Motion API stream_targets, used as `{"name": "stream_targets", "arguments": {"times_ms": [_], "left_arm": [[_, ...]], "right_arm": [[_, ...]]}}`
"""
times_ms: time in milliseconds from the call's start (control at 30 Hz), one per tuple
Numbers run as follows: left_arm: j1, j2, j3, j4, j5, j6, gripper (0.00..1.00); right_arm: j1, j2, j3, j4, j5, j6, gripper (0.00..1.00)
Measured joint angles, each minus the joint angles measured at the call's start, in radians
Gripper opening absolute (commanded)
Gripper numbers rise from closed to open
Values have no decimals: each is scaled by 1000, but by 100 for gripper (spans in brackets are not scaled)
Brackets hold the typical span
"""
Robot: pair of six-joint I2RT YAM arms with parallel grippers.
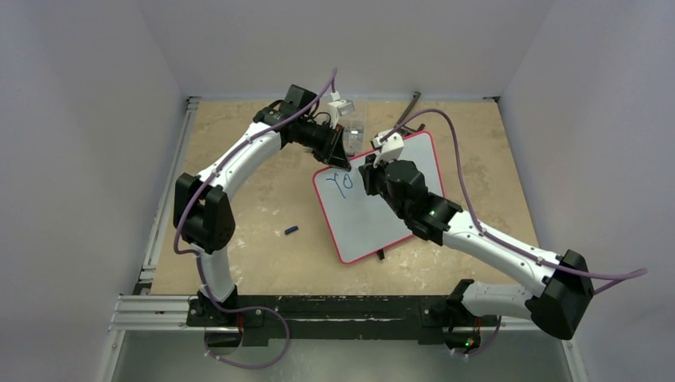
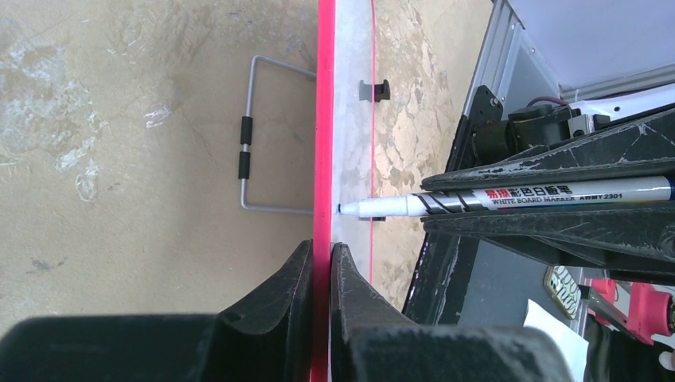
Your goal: Write a sentence on the whiteboard
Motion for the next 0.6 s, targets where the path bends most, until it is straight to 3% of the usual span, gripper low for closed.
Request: {"name": "stream_targets", "arguments": {"times_ms": [600], "left_arm": [[0,0,0,-3,-6,0,0]], "right_arm": [[-1,-68,-111,28,-43,50,0]]}}
